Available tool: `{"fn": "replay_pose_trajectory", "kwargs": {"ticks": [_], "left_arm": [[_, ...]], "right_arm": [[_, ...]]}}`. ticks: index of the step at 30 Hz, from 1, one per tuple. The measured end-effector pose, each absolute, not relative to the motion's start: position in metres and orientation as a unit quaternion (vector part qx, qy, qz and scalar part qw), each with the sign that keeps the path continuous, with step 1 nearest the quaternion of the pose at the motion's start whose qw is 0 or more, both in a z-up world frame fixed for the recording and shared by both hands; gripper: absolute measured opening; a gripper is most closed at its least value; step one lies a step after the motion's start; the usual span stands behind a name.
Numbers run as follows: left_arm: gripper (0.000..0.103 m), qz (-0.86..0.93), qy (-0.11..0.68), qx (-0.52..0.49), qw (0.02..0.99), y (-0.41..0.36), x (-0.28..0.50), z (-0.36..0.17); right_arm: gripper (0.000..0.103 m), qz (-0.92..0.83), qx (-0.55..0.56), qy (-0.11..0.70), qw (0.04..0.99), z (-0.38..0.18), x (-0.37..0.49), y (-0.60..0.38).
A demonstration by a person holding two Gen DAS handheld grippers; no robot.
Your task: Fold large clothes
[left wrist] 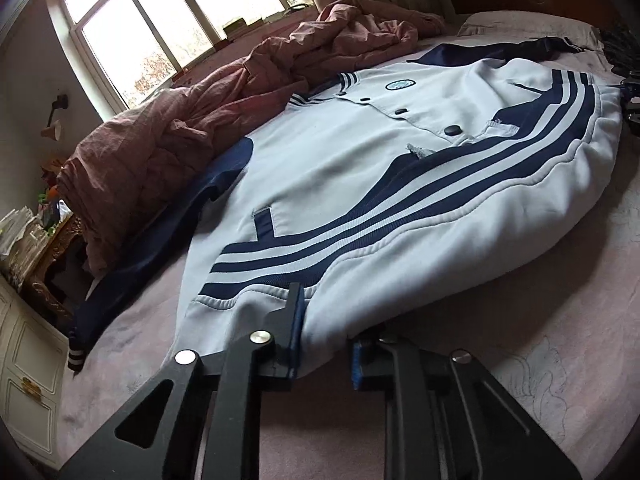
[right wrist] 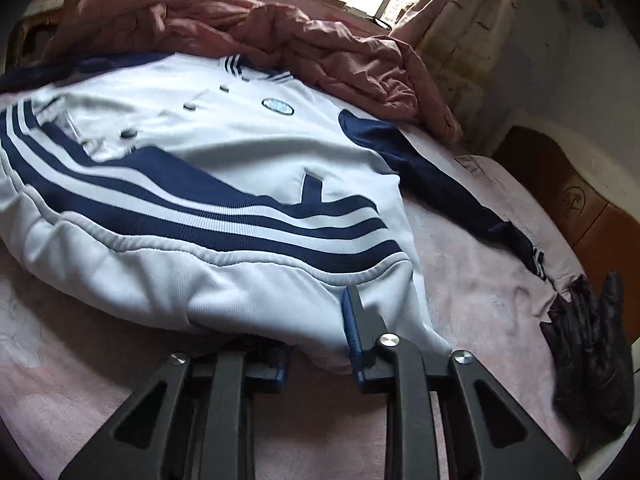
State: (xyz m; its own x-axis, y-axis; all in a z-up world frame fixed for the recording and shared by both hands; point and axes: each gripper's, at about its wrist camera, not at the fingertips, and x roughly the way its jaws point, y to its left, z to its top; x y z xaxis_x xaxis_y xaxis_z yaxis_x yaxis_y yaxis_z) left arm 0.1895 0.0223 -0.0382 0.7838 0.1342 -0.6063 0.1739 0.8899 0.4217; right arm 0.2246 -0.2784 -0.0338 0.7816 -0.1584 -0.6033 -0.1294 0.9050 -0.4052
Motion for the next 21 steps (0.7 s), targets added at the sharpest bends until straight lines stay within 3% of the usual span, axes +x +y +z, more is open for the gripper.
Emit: {"fn": "replay_pose_trajectory", "kwargs": {"ticks": [5, 15, 21], "left_arm": [[0.009, -0.021, 0.322, 0.197, 0.926, 0.029, 0.169, -0.028], [0.008, -0.059, 0.326, 0.115, 0.937, 0.047, 0.098, -0.018], [0.01, -0.063, 0.338, 0.131, 0.93, 0.043, 0.096, -0.012]], "right_arm": [[0.013, -0.008, -0.187, 0.305, 0.934, -0.02, 0.204, -0.281], [0.013, 0.036, -0.126, 0.307, 0.943, -0.037, 0.11, -0.303], [0.013, 0.062, -0.075, 0.324, 0.941, -0.026, 0.113, -0.317]]}}
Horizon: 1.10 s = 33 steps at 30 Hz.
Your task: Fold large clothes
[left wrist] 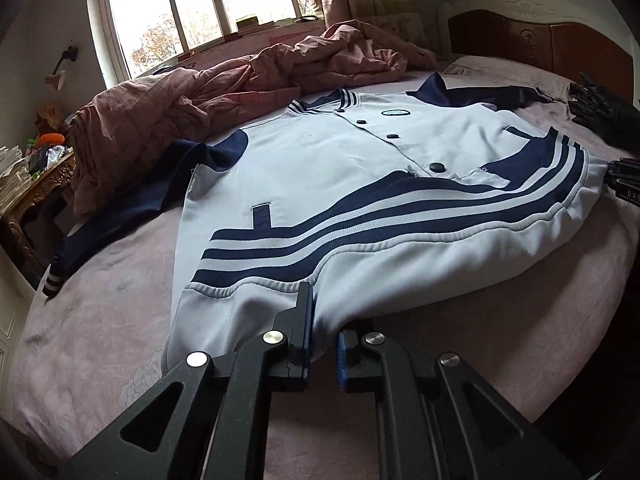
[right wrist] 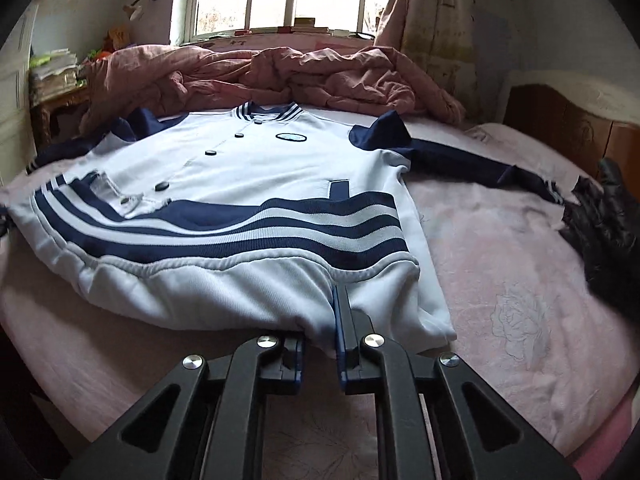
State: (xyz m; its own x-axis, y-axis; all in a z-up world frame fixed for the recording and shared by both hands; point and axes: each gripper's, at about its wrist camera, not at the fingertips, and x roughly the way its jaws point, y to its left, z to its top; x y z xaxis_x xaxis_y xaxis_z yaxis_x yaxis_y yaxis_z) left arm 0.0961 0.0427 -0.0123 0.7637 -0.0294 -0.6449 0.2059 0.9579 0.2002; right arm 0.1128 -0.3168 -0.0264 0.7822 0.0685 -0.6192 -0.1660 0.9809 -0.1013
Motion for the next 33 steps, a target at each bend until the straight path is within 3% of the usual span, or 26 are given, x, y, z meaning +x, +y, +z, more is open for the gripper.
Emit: {"fn": "replay_pose_trajectory", "kwargs": {"ticks": [5, 10, 15, 18, 19, 20, 22, 23, 25, 33], "left_arm": [[0.014, -0.08, 0.349, 0.145, 0.922, 0.043, 0.118, 0.009], [0.017, -0.109, 0.368, 0.092, 0.919, 0.064, 0.171, 0.032], [0.032, -0.101, 0.364, 0.082, 0.922, 0.076, 0.224, 0.038], [0.057, -0.096, 0.346, 0.058, 0.931, 0.09, 0.254, 0.037], [0.077, -0.083, 0.332, 0.05, 0.938, 0.097, 0.26, 0.036], [0.091, -0.074, 0.317, 0.038, 0.945, 0.105, 0.264, 0.036], [0.093, -0.071, 0.306, 0.007, 0.949, 0.123, 0.266, 0.033], [0.096, -0.082, 0.313, -0.009, 0.946, 0.131, 0.266, 0.032], [0.102, -0.082, 0.314, -0.03, 0.945, 0.144, 0.263, 0.031], [0.103, -0.111, 0.38, -0.092, 0.914, 0.16, 0.246, 0.011]], "right_arm": [[0.015, 0.068, -0.084, 0.341, 0.934, -0.001, 0.138, -0.311], [0.023, 0.063, -0.079, 0.342, 0.934, 0.03, 0.185, -0.307], [0.029, 0.032, -0.119, 0.333, 0.935, 0.034, 0.248, -0.289], [0.033, 0.032, -0.108, 0.344, 0.932, 0.028, 0.288, -0.287], [0.037, 0.033, -0.098, 0.345, 0.933, 0.026, 0.298, -0.288], [0.041, 0.032, -0.083, 0.341, 0.936, 0.024, 0.304, -0.292], [0.081, 0.026, -0.05, 0.326, 0.944, 0.021, 0.308, -0.303], [0.089, 0.019, -0.03, 0.315, 0.949, 0.019, 0.306, -0.31], [0.092, 0.017, -0.007, 0.318, 0.948, 0.015, 0.303, -0.323], [0.092, 0.076, 0.042, 0.389, 0.917, 0.008, 0.292, -0.357]]}}
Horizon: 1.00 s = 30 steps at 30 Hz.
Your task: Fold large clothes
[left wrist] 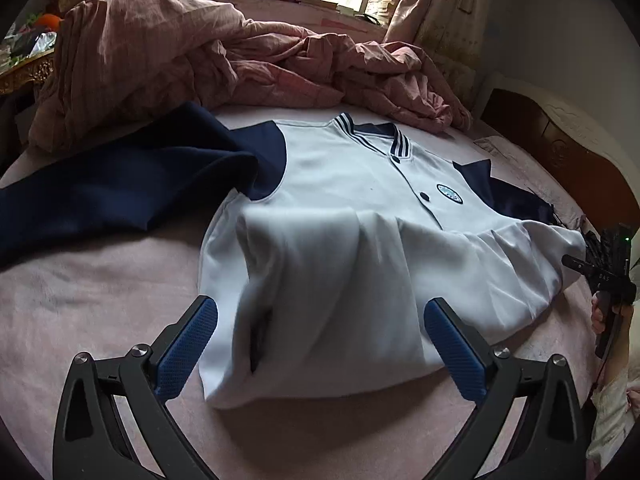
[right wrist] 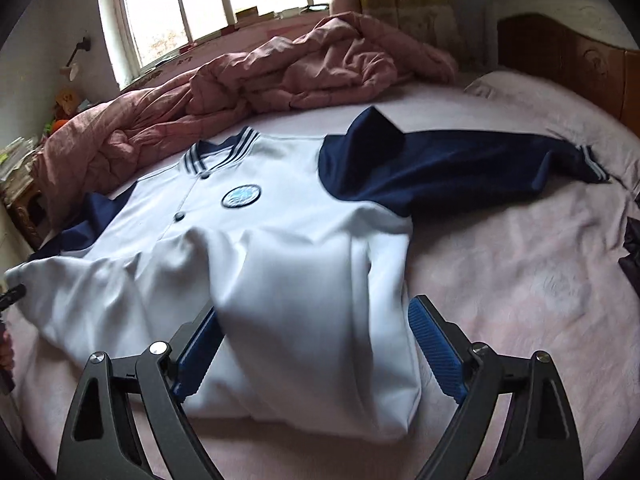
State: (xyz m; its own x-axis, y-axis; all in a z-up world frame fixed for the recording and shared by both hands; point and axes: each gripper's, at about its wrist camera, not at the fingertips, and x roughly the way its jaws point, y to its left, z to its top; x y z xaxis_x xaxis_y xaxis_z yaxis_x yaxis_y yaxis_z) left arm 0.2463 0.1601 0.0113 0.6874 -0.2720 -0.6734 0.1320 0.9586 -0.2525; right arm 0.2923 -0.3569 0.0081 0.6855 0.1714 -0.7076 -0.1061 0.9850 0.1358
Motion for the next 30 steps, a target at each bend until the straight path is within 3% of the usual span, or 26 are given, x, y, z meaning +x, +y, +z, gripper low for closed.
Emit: {"fn": "replay_pose_trajectory", "kwargs": {"ticks": [1, 3, 4, 5, 6, 7, 10, 12, 15, 17, 19, 20, 21, 22, 23, 24, 25, 26, 30], "left_arm": [[0.097, -0.108, 0.377, -0.088, 0.916, 0.159, 0.244, 0.009], [0.063, -0.103, 0.367, -0.072, 0.922, 0.156, 0.243, 0.006], [0.039, -0.106, 0.365, -0.066, 0.923, 0.155, 0.246, 0.004], [0.031, -0.103, 0.358, -0.061, 0.926, 0.154, 0.248, 0.003], [0.025, -0.101, 0.352, -0.058, 0.928, 0.154, 0.251, 0.002], [0.015, -0.1, 0.346, -0.058, 0.931, 0.155, 0.254, 0.004], [0.014, -0.087, 0.306, -0.087, 0.944, 0.164, 0.254, 0.021], [0.014, -0.082, 0.304, -0.115, 0.942, 0.172, 0.262, 0.027], [0.014, -0.053, 0.318, -0.127, 0.938, 0.181, 0.279, 0.019], [0.017, -0.046, 0.35, -0.126, 0.927, 0.181, 0.295, 0.004], [0.025, -0.017, 0.382, -0.107, 0.918, 0.179, 0.308, -0.011], [0.028, -0.014, 0.378, -0.103, 0.92, 0.178, 0.308, -0.013], [0.028, -0.018, 0.374, -0.093, 0.923, 0.176, 0.305, -0.012], [0.034, -0.022, 0.368, -0.079, 0.926, 0.172, 0.3, -0.007], [0.055, -0.025, 0.359, -0.065, 0.931, 0.169, 0.293, -0.001], [0.07, -0.02, 0.346, -0.055, 0.936, 0.166, 0.284, 0.005], [0.094, -0.014, 0.331, -0.053, 0.942, 0.165, 0.274, 0.01], [0.099, -0.013, 0.321, -0.059, 0.945, 0.165, 0.265, 0.014], [0.099, -0.013, 0.355, -0.111, 0.928, 0.174, 0.256, 0.011]], "right_arm": [[0.092, 0.074, 0.02, 0.404, 0.912, 0.007, 0.291, -0.354], [0.091, 0.078, 0.003, 0.4, 0.913, 0.005, 0.286, -0.353], [0.08, 0.078, 0.006, 0.398, 0.914, 0.004, 0.288, -0.354], [0.065, 0.081, 0.013, 0.391, 0.917, 0.004, 0.29, -0.355], [0.022, 0.093, 0.024, 0.381, 0.919, 0.004, 0.294, -0.357], [0.006, 0.097, 0.035, 0.371, 0.923, 0.006, 0.298, -0.36], [0.006, 0.071, 0.054, 0.307, 0.947, 0.023, 0.301, -0.369], [0.006, 0.065, 0.071, 0.287, 0.953, 0.035, 0.309, -0.373], [0.007, 0.055, 0.07, 0.337, 0.937, 0.021, 0.344, -0.374], [0.016, 0.038, 0.077, 0.37, 0.925, 0.0, 0.362, -0.379], [0.036, 0.011, 0.072, 0.398, 0.915, -0.018, 0.369, -0.384], [0.042, 0.002, 0.068, 0.397, 0.915, -0.019, 0.368, -0.387], [0.056, -0.005, 0.069, 0.39, 0.918, -0.016, 0.363, -0.391], [0.064, -0.011, 0.071, 0.381, 0.922, -0.012, 0.356, -0.395], [0.066, -0.008, 0.076, 0.371, 0.925, -0.008, 0.348, -0.399], [0.071, -0.001, 0.084, 0.363, 0.928, -0.003, 0.34, -0.404], [0.078, 0.008, 0.095, 0.358, 0.929, -0.001, 0.334, -0.41], [0.081, 0.015, 0.107, 0.354, 0.929, 0.0, 0.329, -0.415], [0.08, 0.042, 0.145, 0.353, 0.923, -0.005, 0.333, -0.426]]}}
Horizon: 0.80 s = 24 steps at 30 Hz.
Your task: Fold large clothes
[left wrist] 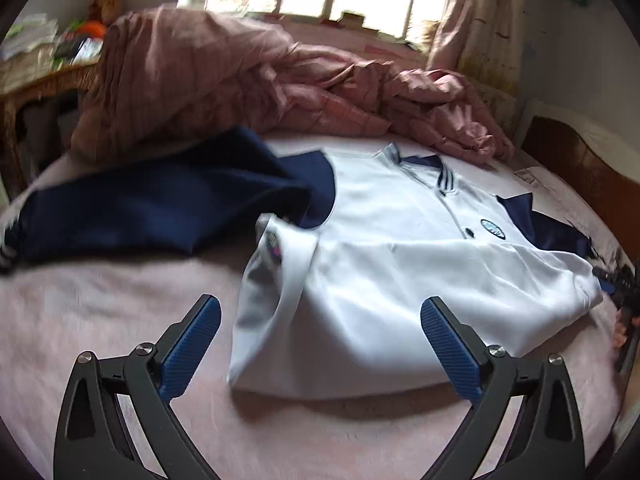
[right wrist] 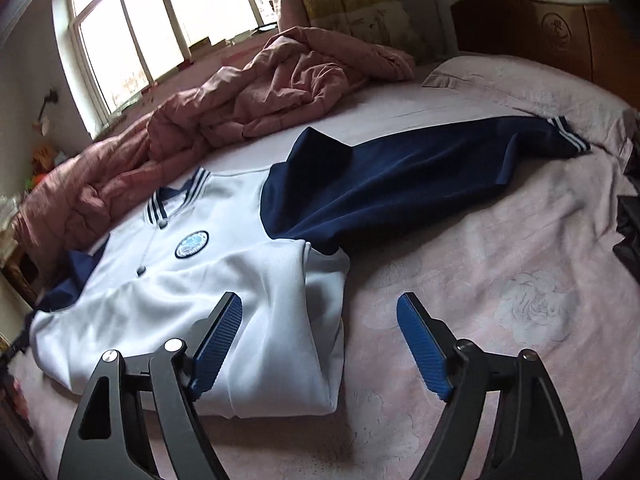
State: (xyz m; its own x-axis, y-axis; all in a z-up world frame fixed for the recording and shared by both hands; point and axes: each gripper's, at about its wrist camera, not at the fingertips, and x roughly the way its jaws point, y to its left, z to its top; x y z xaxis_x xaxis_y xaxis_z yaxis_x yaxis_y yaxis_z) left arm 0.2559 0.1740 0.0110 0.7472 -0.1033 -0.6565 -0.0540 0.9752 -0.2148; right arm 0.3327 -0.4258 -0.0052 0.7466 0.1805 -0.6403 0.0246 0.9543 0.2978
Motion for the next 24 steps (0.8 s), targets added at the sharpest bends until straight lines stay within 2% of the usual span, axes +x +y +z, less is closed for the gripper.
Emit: {"fn": "replay_pose_trajectory", "kwargs": {"ticks": [2, 3, 4, 5, 7, 9, 11, 14, 17, 20, 21, 22, 23, 24], "left_arm": [[0.099, -0.016, 0.384, -0.138, 0.913, 0.179, 0.26, -0.001], [0.098, -0.021, 0.399, -0.145, 0.905, 0.18, 0.263, -0.008], [0.084, -0.027, 0.412, -0.144, 0.899, 0.18, 0.265, -0.014], [0.051, -0.027, 0.419, -0.136, 0.897, 0.179, 0.265, -0.017], [0.005, -0.029, 0.409, -0.126, 0.903, 0.179, 0.258, -0.014], [0.004, -0.017, 0.376, -0.128, 0.918, 0.183, 0.247, 0.001], [0.004, 0.0, 0.348, -0.102, 0.932, 0.185, 0.238, 0.013], [0.005, -0.011, 0.363, -0.104, 0.926, 0.188, 0.239, 0.007], [0.006, -0.008, 0.358, -0.065, 0.932, 0.175, 0.234, 0.009], [0.007, 0.0, 0.325, -0.044, 0.945, 0.167, 0.222, 0.023], [0.011, -0.001, 0.312, -0.043, 0.949, 0.166, 0.218, 0.028], [0.019, -0.005, 0.299, -0.043, 0.953, 0.165, 0.213, 0.033], [0.03, -0.008, 0.285, -0.047, 0.957, 0.164, 0.209, 0.039], [0.035, -0.008, 0.27, -0.05, 0.962, 0.163, 0.204, 0.045]], "right_arm": [[0.057, 0.06, 0.151, 0.393, 0.905, -0.019, 0.346, -0.423], [0.017, 0.061, 0.151, 0.418, 0.894, -0.027, 0.351, -0.421], [0.005, 0.072, 0.168, 0.424, 0.887, -0.032, 0.351, -0.42], [0.005, 0.065, 0.185, 0.417, 0.888, -0.03, 0.347, -0.423], [0.005, 0.044, 0.192, 0.378, 0.905, -0.011, 0.331, -0.429], [0.005, 0.04, 0.193, 0.346, 0.917, 0.008, 0.315, -0.433], [0.005, 0.033, 0.164, 0.366, 0.916, 0.007, 0.314, -0.428], [0.005, 0.0, 0.133, 0.417, 0.899, -0.017, 0.325, -0.417], [0.01, -0.018, 0.108, 0.398, 0.911, -0.01, 0.32, -0.408], [0.022, -0.031, 0.087, 0.358, 0.929, 0.005, 0.308, -0.404], [0.031, -0.035, 0.083, 0.346, 0.934, 0.009, 0.303, -0.404], [0.047, -0.037, 0.078, 0.332, 0.939, 0.014, 0.298, -0.402], [0.057, -0.036, 0.073, 0.321, 0.944, 0.017, 0.294, -0.4], [0.069, -0.033, 0.068, 0.311, 0.947, 0.021, 0.29, -0.398]]}}
